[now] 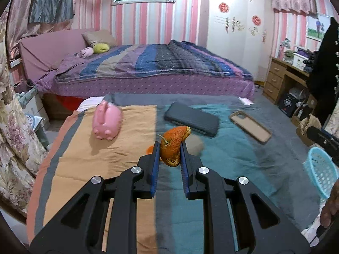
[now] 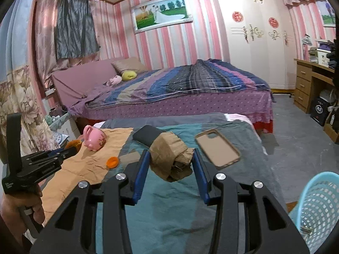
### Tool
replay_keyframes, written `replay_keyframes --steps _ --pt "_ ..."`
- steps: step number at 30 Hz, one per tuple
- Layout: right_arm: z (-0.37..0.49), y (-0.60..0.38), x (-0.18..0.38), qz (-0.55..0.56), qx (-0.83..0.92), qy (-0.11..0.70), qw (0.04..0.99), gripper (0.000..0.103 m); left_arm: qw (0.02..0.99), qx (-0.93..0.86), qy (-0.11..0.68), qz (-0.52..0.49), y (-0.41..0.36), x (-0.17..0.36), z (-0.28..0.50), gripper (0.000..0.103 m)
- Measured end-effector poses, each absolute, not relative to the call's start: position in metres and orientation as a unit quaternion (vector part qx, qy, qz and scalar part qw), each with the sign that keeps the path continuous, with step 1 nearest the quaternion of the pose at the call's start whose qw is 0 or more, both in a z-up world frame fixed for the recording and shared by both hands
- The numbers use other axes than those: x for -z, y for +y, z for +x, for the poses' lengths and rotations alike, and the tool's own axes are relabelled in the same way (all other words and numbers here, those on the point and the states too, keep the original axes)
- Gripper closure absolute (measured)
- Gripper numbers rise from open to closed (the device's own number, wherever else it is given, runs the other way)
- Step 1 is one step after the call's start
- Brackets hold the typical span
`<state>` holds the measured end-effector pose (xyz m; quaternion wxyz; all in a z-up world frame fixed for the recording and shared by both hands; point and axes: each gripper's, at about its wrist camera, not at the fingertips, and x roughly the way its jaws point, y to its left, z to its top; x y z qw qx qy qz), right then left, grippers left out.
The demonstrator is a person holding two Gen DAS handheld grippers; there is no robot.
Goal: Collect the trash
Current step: 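Carry the brown paper scrap and orange peel toward the basket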
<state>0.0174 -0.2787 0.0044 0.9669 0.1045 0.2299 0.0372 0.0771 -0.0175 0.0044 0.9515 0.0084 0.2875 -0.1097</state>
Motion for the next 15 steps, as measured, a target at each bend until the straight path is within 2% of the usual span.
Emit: replay_keyframes --steps 15 --pt "-0.048 -0.336 -0.013 0.122 0.032 0.200 0.972 0.061 0.947 0.165 0.274 0.015 -0.074 -0.010 0.046 0.086"
